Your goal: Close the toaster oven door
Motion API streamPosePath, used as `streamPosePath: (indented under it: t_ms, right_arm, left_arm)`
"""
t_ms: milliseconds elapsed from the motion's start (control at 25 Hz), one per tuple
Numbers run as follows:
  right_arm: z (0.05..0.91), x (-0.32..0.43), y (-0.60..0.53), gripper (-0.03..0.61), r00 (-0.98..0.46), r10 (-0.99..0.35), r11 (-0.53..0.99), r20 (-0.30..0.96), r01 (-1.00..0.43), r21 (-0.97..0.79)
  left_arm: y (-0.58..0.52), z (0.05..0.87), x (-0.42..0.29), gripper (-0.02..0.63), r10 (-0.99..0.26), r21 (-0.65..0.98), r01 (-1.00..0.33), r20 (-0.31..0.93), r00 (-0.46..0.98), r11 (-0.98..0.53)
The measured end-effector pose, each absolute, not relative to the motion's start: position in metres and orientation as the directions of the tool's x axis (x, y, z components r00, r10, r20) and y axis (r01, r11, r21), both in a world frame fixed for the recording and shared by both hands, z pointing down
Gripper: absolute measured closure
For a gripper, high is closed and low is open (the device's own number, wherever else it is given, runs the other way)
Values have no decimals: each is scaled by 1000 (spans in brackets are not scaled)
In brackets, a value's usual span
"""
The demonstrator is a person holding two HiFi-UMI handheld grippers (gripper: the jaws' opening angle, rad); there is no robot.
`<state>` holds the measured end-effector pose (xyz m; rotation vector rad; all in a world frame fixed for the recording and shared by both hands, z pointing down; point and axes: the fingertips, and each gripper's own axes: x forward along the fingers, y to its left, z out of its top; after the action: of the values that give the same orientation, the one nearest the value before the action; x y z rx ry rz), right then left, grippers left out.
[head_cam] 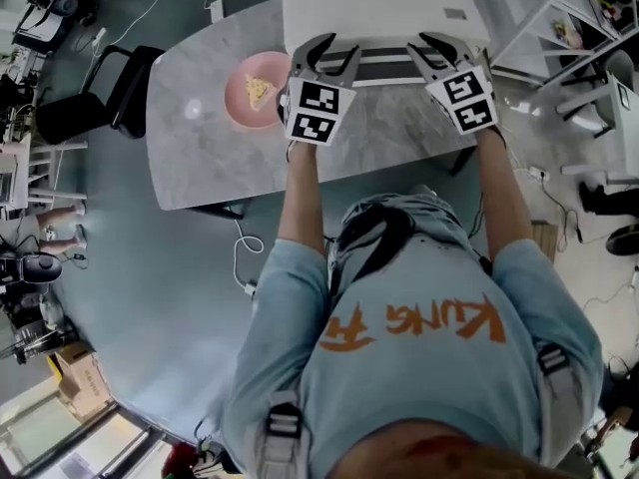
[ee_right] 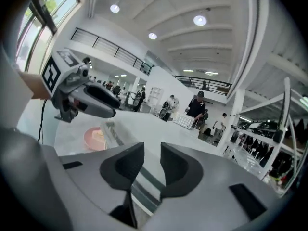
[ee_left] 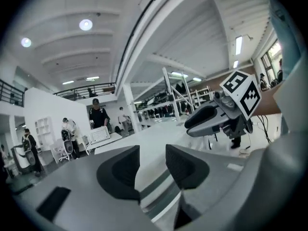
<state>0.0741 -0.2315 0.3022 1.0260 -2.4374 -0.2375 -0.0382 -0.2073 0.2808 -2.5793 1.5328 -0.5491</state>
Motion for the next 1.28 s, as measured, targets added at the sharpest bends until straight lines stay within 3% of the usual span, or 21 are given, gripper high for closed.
streamPosePath:
  t_ms: [280, 480, 920, 1280]
  right_arm:
    - [203, 83, -280, 579, -582, -805, 591, 116, -804, 70]
    - [176, 82, -279, 581, -603, -797, 591, 12, -785, -183]
    - [185, 90, -269, 581, -512, -859, 512, 11, -858, 45]
    - [194, 94, -265, 581, -501, -865, 501, 24, -861, 90]
  left_arm:
    - [-236, 197, -57, 473, -941, -120, -934, 59, 333, -338]
    - [-232, 166, -78, 608, -975, 202, -958, -128, 180, -203]
    - [-229, 174, -53, 611, -967, 56, -970, -101, 232, -238]
    - [-229, 186, -51, 611, -967, 37, -968, -78, 243, -247]
